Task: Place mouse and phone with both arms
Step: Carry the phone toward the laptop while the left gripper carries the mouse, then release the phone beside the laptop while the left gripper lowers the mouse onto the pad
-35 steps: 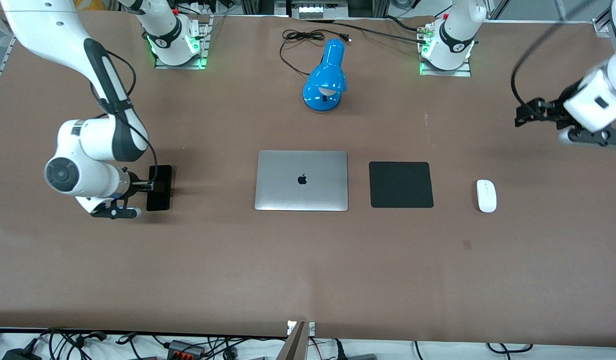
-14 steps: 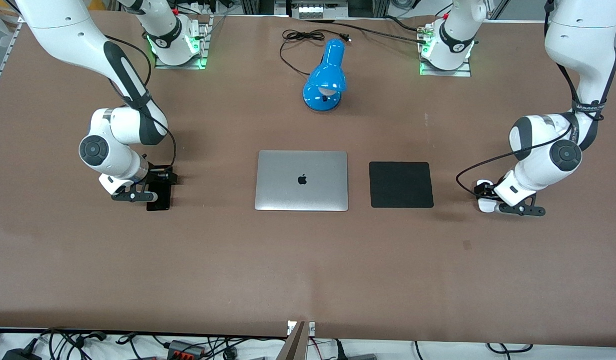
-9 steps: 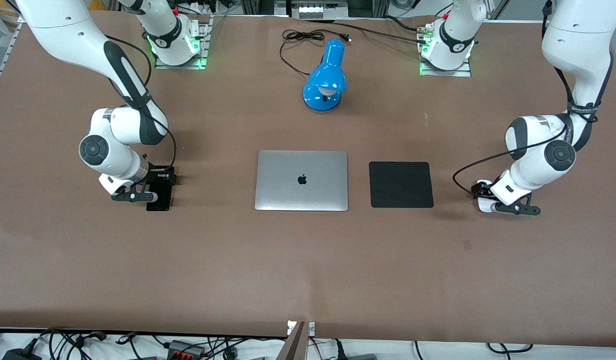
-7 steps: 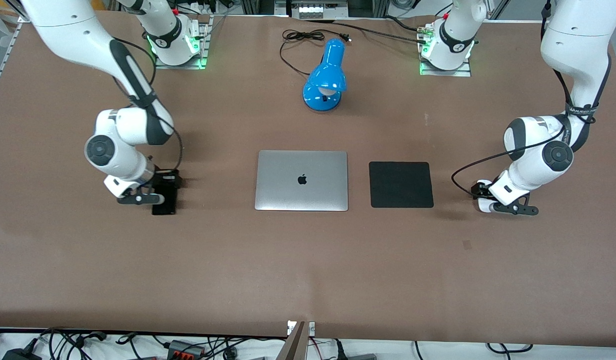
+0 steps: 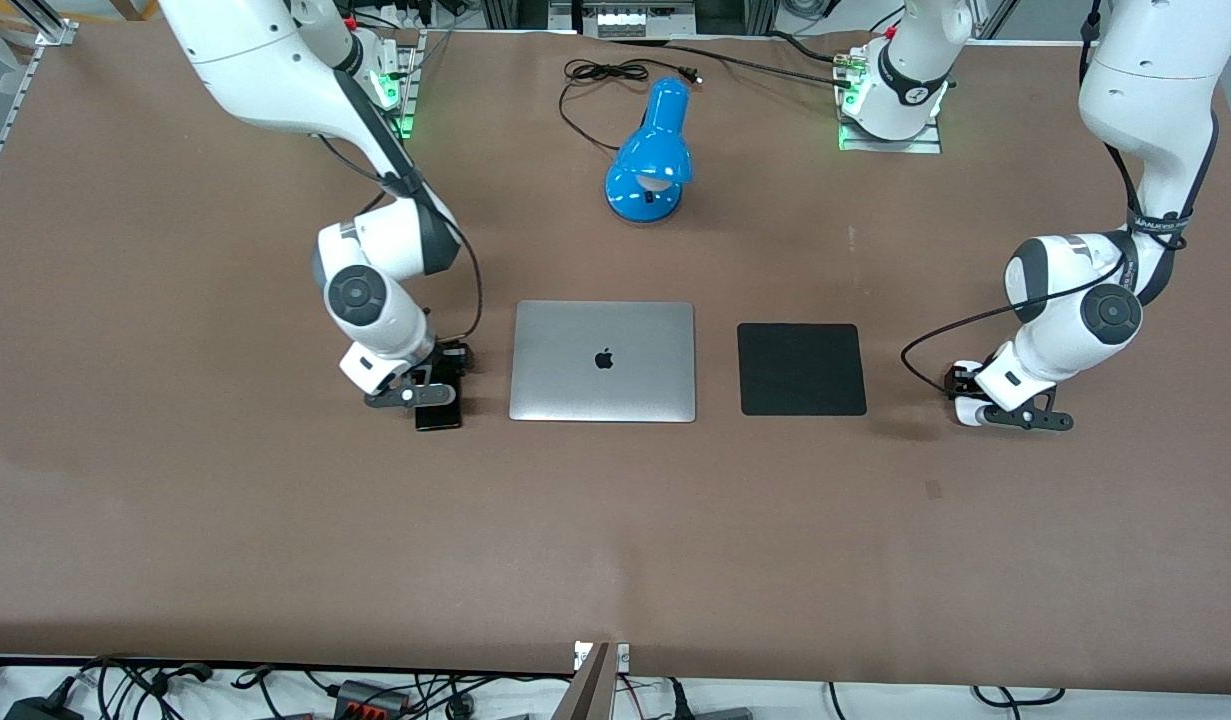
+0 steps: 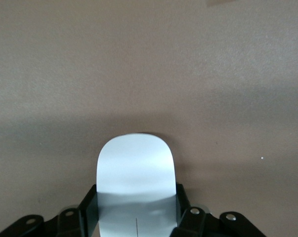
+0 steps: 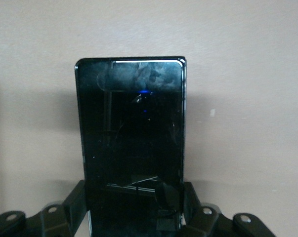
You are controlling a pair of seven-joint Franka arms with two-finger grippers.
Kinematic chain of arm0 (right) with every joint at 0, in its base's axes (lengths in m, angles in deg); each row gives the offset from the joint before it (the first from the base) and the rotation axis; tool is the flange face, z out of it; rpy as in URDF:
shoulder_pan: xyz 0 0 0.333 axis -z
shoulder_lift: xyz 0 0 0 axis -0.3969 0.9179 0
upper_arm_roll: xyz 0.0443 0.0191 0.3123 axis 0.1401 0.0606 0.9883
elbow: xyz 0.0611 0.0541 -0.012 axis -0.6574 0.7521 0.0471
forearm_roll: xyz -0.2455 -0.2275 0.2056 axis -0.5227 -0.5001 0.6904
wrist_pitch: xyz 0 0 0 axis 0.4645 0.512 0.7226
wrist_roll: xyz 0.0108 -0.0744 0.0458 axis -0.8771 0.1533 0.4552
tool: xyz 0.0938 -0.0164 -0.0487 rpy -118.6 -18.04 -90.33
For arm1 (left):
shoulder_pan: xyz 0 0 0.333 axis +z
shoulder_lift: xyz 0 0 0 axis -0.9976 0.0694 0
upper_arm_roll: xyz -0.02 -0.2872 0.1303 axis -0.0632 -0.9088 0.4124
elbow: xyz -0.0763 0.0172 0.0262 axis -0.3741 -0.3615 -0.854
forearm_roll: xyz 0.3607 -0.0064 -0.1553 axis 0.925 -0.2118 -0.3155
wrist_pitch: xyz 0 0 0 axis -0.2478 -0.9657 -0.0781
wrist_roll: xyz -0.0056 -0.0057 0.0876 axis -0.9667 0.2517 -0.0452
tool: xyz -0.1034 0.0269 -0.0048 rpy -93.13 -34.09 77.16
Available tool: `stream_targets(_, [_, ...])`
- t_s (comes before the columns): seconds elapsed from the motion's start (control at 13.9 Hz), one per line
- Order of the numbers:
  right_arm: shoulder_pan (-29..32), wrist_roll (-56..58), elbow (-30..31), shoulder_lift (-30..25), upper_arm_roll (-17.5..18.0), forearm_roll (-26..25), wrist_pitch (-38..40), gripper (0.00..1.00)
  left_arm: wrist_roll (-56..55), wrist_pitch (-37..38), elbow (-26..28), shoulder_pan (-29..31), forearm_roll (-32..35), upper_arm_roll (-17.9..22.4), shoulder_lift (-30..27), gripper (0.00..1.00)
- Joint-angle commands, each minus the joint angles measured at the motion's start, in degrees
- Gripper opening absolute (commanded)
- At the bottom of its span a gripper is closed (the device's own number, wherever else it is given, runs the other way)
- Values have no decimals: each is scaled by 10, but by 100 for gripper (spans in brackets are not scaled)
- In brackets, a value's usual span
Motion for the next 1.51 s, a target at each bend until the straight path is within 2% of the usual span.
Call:
stream_targets(0.0, [-8,-13,-22,8,-5,6,11,26,7,2,-1,0,7,-6,-27,37])
stream_targets(0.07, [-8,-15,-22,12,-5,6,11,26,5,11,-3,-3,7,-19,-42,37])
stream_targets(0.29, [-15,-37,-22,15,-5,7,11,23,-30,123,-42,-4,6,-70,-69,37])
stream_targets(0.36, [-17,-48,-23,19,-5,7,10,28,-70,168,-63,-4,6,-95,-70,37])
stream_targets(0.5, [-16,-92,-31,27,-5,7,9,100,-136,241,-85,-6,8,-145,-65,36])
stream_targets(0.58, [-17,-111,-38,26,-5,7,9,100,-161,242,-82,-15,7,-165,-58,36])
stream_targets(0.72, [-19,-124,-67,17,-6,7,34,100,-232,238,-83,-46,9,-168,-45,36])
stream_targets(0.86, [0,-118,-123,-18,-14,6,127,100,-263,213,-78,-75,10,-166,-34,36])
stream_targets(1.01, [53,-111,-212,-35,-17,6,261,100,-298,164,-60,-76,11,-167,-16,36])
stream_targets(1.15, [96,-86,-270,-48,-17,6,352,100,-303,140,-54,-83,11,-166,-9,36])
stream_targets(1.44, [188,67,-269,-113,-17,7,426,100,-316,109,-43,-84,11,-166,15,36])
